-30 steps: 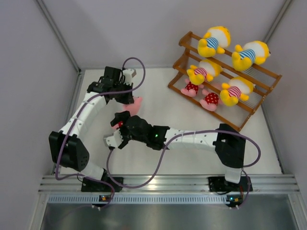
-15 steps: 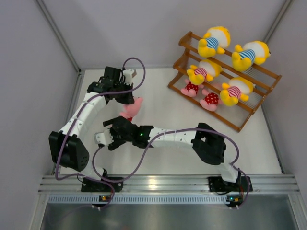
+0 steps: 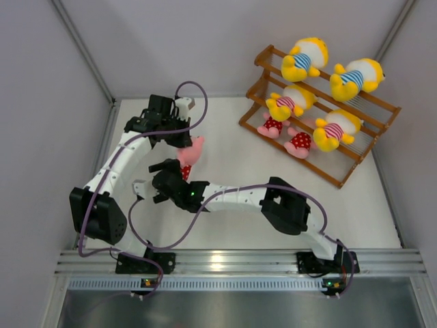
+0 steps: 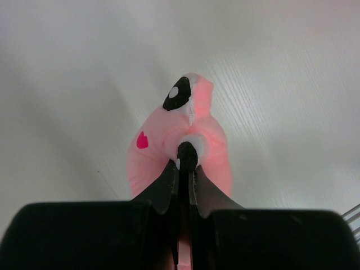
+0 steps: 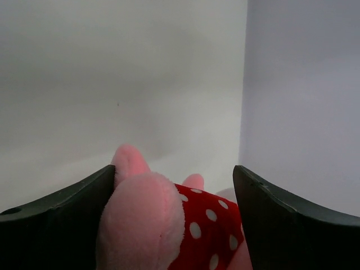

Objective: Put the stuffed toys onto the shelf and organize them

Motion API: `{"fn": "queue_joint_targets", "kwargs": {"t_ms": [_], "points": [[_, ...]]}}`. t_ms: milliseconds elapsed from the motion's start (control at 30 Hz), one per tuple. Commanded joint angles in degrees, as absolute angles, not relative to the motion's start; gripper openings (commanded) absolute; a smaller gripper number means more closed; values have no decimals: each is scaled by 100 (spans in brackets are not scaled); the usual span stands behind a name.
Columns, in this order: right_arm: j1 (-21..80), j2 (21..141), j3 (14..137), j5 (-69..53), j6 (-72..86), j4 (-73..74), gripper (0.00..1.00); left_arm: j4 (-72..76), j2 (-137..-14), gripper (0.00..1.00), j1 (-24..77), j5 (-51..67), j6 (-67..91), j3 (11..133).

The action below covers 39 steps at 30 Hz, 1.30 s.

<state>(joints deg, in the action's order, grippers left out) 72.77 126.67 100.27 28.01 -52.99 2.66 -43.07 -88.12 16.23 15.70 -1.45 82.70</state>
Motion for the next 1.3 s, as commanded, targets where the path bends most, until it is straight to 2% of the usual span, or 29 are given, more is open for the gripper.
{"fn": "queue_joint_targets", "kwargs": {"t_ms": [0, 67, 100, 167, 200, 267, 300, 400, 433, 567, 600, 833, 1000, 1067, 1267], "points": [[7418, 12700, 10257, 3858, -5625, 211, 81, -4359, -8657, 0, 1644, 1608, -211, 8262], [7418, 12657, 10248, 3893, -5564, 325, 74, -4359, -8666, 0, 1643, 1608, -211, 8279], [7418, 12621, 10239, 3911, -5537, 386, 60, -4359, -8657, 0, 1635, 1574, -220, 8288], [7418, 12586, 10248, 3990, -5441, 535, 44, -4359, -8675, 0, 1643, 1538, -246, 8306], [7418, 12551, 10265, 3990, -5319, 623, 21, -4359, -8675, 0, 1635, 1538, -263, 8306], [7409, 12455, 10309, 4008, -5125, 833, 0, -4368, -8675, 0, 1635, 1599, -342, 8332], [7409, 12315, 10292, 3921, -4915, 931, 0, -4386, -8675, 0, 1643, 1678, -386, 8341], [7392, 11842, 10003, 3464, -4406, 1221, 0, -4806, -8762, 31, 1635, 2231, -685, 8717], [7374, 11682, 9767, 3289, -4238, 1283, 0, -4973, -8771, 52, 1635, 2467, -860, 8849], [7129, 10769, 9019, 2480, -3368, 1371, 0, -5291, -8657, 90, 1635, 2593, -1194, 9333], [7067, 10375, 8852, 2165, -3036, 1310, 0, -5404, -8622, 94, 1635, 2575, -1256, 9491], [6101, 8642, 6998, 494, -1399, 539, 0, -5984, -8640, 98, 1608, 2645, -1572, 10221], [5178, 7307, 5637, -797, -643, -658, 0, -6257, -8552, 93, 1608, 3145, -1924, 10169], [4906, 6928, 5424, -1036, -493, -1009, 0, -6459, -8534, 89, 1600, 3602, -2161, 10029], [4527, 6390, 5063, -1782, -167, -1836, 0, -6627, -8429, 88, 1704, 4552, -2584, 9554]]}}
